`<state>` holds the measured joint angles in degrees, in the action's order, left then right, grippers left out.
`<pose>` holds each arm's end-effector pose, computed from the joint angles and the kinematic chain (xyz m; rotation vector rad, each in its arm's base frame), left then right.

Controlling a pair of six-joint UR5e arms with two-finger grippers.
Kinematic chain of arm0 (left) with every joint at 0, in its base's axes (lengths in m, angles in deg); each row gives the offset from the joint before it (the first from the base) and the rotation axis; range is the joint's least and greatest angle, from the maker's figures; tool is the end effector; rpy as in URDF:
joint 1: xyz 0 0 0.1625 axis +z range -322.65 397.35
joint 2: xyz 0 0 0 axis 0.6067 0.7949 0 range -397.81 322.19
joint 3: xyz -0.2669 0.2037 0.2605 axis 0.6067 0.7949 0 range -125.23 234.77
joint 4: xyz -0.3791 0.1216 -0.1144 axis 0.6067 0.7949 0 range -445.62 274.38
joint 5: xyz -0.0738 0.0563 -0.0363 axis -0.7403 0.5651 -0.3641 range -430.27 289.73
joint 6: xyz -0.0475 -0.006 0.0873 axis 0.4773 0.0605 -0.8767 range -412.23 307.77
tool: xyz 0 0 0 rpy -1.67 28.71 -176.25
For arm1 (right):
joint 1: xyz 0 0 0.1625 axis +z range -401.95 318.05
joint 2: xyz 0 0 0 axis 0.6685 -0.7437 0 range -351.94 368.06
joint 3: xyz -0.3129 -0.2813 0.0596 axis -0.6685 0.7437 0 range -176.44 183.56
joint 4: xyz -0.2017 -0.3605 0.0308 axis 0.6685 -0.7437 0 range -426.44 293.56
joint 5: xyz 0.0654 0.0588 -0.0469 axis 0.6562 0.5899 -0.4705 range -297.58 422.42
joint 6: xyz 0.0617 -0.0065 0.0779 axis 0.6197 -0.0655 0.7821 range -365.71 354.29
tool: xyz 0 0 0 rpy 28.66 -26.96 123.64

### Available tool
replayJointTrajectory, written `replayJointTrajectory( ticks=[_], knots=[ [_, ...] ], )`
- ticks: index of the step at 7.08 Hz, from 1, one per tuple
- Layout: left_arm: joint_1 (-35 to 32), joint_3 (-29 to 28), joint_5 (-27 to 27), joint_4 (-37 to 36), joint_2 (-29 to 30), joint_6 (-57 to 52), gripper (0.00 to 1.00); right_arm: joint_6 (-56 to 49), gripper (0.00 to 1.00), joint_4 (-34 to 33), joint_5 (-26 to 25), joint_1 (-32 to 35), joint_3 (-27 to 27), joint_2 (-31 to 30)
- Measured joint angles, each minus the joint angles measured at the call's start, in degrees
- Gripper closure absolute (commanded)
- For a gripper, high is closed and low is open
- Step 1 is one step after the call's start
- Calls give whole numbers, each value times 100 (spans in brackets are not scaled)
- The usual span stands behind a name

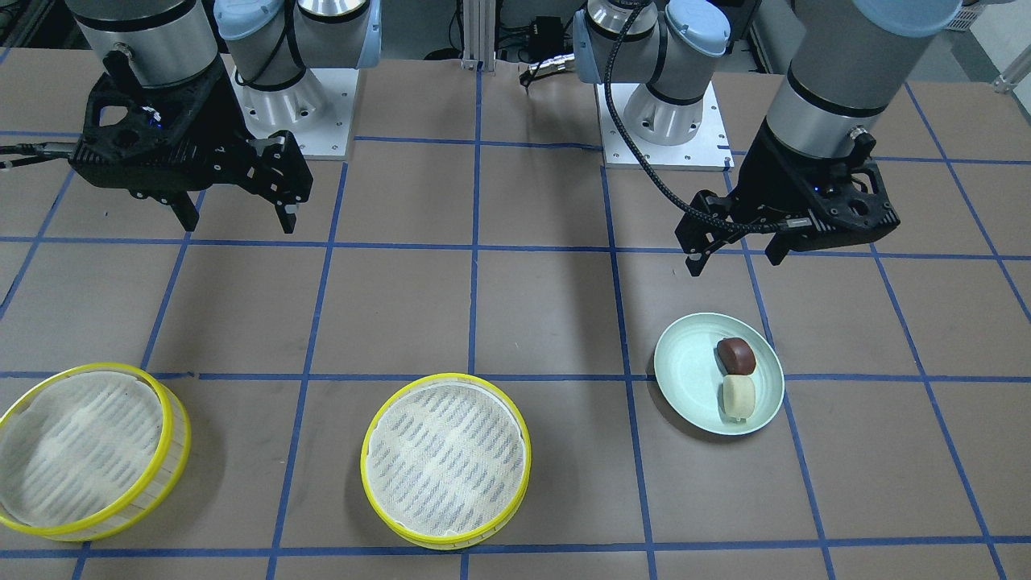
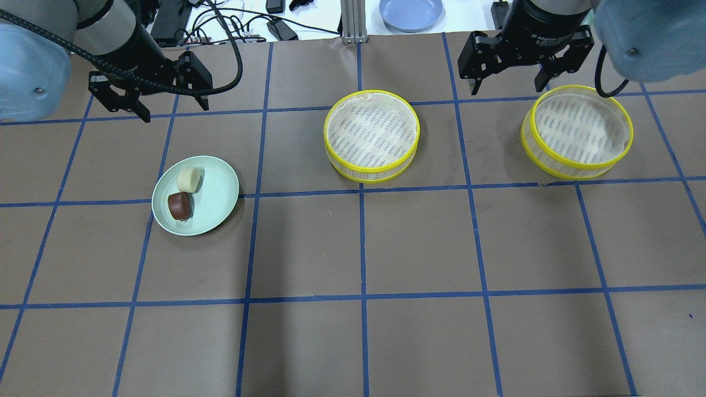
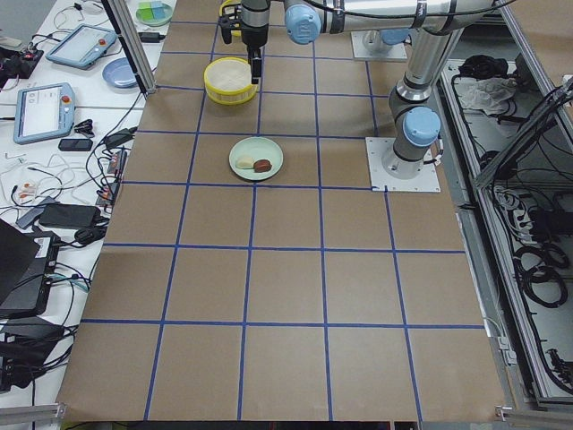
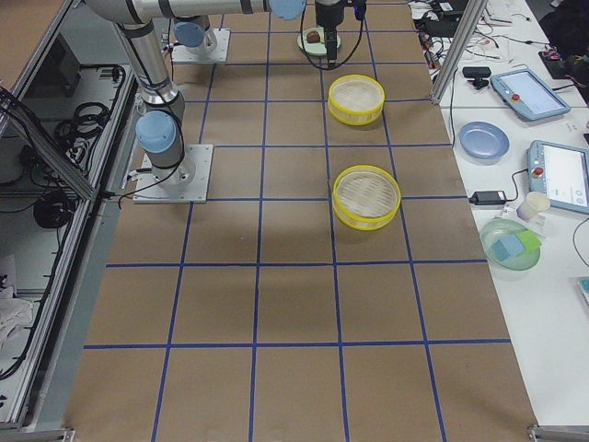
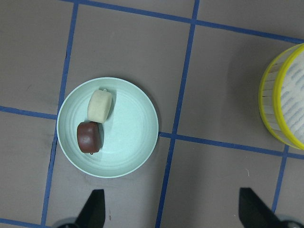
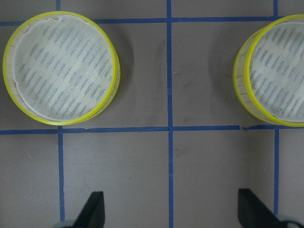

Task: Stack buns with steamer

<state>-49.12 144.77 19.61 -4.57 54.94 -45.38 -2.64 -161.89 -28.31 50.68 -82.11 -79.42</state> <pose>-0.1012 -0.5292 0.4800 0.2830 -3.1189 0.1697 0.1558 -0.5155 0.5133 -0.0134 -3.1288 0.1994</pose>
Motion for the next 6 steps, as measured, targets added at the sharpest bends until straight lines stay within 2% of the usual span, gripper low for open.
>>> replayJointTrajectory(
  ticks=[4, 6],
  knots=[
    [146, 17, 27, 73, 36, -266, 0, 0, 0, -42, 10, 0, -2, 20],
    [636, 320, 4, -143, 301, -512, 0, -60, 0, -57, 5, 0, -2, 33]
  ],
)
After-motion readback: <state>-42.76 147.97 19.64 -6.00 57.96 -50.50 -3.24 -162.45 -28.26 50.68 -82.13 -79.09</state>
